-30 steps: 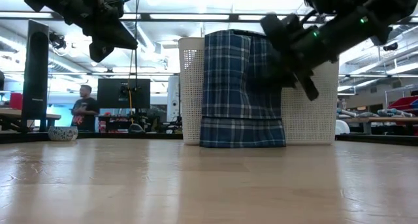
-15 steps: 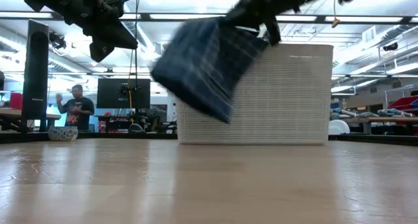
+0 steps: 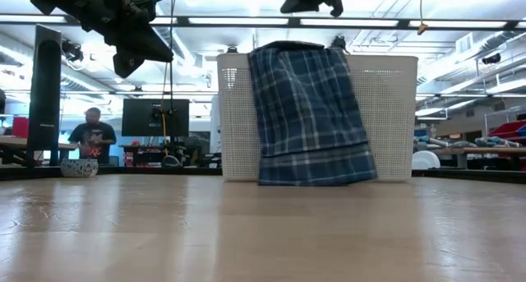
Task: Sort clothes
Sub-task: Put the dark blue long sleeve into the white bin
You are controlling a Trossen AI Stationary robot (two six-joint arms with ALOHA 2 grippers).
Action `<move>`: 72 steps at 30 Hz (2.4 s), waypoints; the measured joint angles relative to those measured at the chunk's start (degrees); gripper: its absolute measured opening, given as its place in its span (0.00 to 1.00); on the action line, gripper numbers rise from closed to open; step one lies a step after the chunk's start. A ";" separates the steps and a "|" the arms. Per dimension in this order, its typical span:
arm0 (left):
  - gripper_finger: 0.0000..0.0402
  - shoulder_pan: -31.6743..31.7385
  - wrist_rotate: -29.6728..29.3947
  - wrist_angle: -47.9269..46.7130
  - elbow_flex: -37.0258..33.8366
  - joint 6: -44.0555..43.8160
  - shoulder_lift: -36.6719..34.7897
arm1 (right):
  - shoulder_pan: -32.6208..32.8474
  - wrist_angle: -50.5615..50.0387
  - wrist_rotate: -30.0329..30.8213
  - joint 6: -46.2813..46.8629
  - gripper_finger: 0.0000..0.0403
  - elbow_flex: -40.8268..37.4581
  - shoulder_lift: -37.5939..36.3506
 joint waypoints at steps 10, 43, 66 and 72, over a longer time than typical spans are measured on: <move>0.10 0.00 0.00 -2.54 0.00 0.00 0.02 | 2.80 -35.34 7.22 8.96 0.00 11.38 -1.24; 0.10 0.02 -7.15 -1.58 0.00 23.63 0.02 | 26.95 -17.40 4.60 61.60 0.34 -33.39 -3.53; 0.10 0.00 -6.38 -1.21 0.00 19.08 0.02 | 15.53 24.14 -1.52 49.96 0.33 -38.93 21.47; 0.10 0.00 -6.43 -0.02 0.00 17.99 0.00 | 15.76 26.59 -10.12 34.76 0.03 -31.12 20.97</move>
